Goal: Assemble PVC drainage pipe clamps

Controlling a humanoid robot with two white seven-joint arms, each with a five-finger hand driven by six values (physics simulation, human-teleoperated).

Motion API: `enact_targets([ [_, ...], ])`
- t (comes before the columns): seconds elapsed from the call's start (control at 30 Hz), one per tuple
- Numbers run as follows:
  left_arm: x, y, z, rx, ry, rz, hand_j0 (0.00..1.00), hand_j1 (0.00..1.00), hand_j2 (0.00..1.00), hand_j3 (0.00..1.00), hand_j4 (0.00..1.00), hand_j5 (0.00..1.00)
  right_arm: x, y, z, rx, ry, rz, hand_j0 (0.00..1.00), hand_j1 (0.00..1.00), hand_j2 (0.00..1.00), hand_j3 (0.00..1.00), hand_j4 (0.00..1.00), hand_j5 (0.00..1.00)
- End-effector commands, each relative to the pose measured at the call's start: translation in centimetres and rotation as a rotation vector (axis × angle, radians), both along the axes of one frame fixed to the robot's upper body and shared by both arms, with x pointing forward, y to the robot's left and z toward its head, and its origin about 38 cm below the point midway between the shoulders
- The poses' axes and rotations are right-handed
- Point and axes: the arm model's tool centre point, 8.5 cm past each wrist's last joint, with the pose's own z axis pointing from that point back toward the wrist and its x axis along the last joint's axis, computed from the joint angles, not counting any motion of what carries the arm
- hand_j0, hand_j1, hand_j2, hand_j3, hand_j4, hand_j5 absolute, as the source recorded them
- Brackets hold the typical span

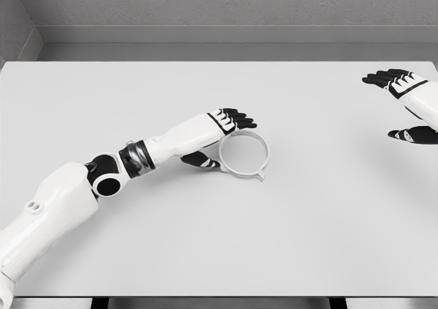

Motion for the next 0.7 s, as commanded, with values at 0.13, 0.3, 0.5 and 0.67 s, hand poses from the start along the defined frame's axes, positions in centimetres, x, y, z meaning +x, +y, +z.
enact_targets([
  [0.13, 2.1, 8.3, 3.5, 0.032, -0.076, 0.149, 1.0, 1.0, 1.0, 1.0, 1.0, 1.0, 0.0, 0.0, 0.0, 0.008, -0.001, 0.0, 1.0, 1.0, 1.0, 1.0, 1.0, 1.0],
  [0.3, 2.8, 11.6, 5.0, 0.051, -0.107, 0.214, 1.0, 1.0, 1.0, 1.0, 1.0, 1.0, 0.0, 0.0, 0.0, 0.008, -0.001, 0.0, 1.0, 1.0, 1.0, 1.0, 1.0, 1.0],
  [0.5, 3.4, 17.3, 7.5, 0.088, -0.159, 0.327, 1.0, 1.0, 1.0, 1.0, 1.0, 1.0, 0.0, 0.0, 0.0, 0.008, 0.0, 0.001, 1.0, 1.0, 1.0, 1.0, 1.0, 1.0],
  [0.67, 2.9, 23.6, 5.8, 0.07, -0.062, 0.478, 1.0, 1.0, 1.0, 1.0, 1.0, 1.0, 0.0, 0.0, 0.0, 0.01, 0.001, 0.0, 1.0, 1.0, 1.0, 1.0, 1.0, 1.0],
])
